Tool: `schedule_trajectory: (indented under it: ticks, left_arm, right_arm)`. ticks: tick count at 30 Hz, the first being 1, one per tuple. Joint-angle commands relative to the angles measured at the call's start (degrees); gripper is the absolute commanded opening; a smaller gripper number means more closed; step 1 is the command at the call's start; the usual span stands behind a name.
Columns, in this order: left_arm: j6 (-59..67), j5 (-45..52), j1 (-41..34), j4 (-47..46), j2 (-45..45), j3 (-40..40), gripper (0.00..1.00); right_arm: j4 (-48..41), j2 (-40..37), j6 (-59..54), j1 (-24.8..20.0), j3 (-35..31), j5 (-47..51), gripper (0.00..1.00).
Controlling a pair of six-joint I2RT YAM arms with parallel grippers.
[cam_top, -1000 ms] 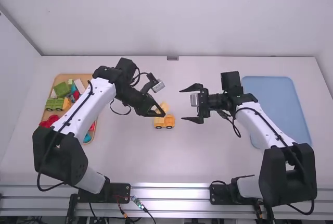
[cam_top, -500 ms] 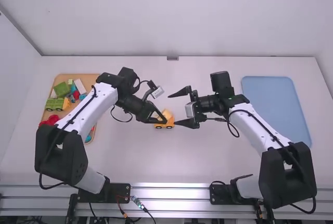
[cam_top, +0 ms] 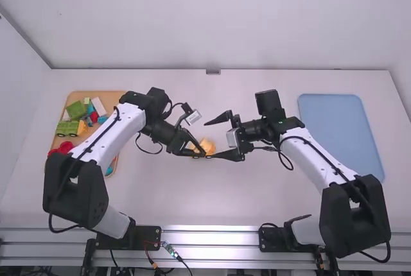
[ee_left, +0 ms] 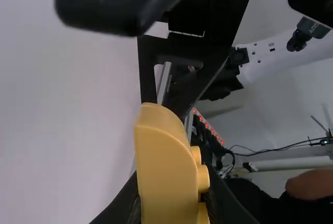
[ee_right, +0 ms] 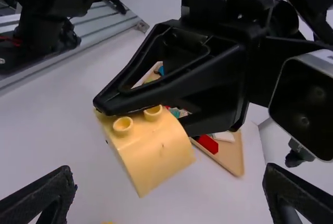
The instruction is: Assemble lego blocks to make yellow taxi
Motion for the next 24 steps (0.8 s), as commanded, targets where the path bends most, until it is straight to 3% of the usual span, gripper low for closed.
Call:
schedule_trajectory:
  ticks: [1, 11, 24]
  left_arm:
    - [1.3, 2.3, -0.2, -0.2, -0.5, -1.4, 0.02]
    - [0.7, 2.2, -0.1, 1.1, -0.5, -2.5, 0.02]
    - [1.4, -8.5, -1.7, -0.5, -0.5, 4.3, 0.02]
  right_arm:
    - [-0.3, -1.0, 0.1, 0.5, -0.3, -1.6, 0.94]
    - [-5.0, -1.0, -4.2, 0.5, -0.3, -5.1, 0.89]
    - [-4.6, -1.0, -2.4, 2.7, -0.3, -2.5, 0.89]
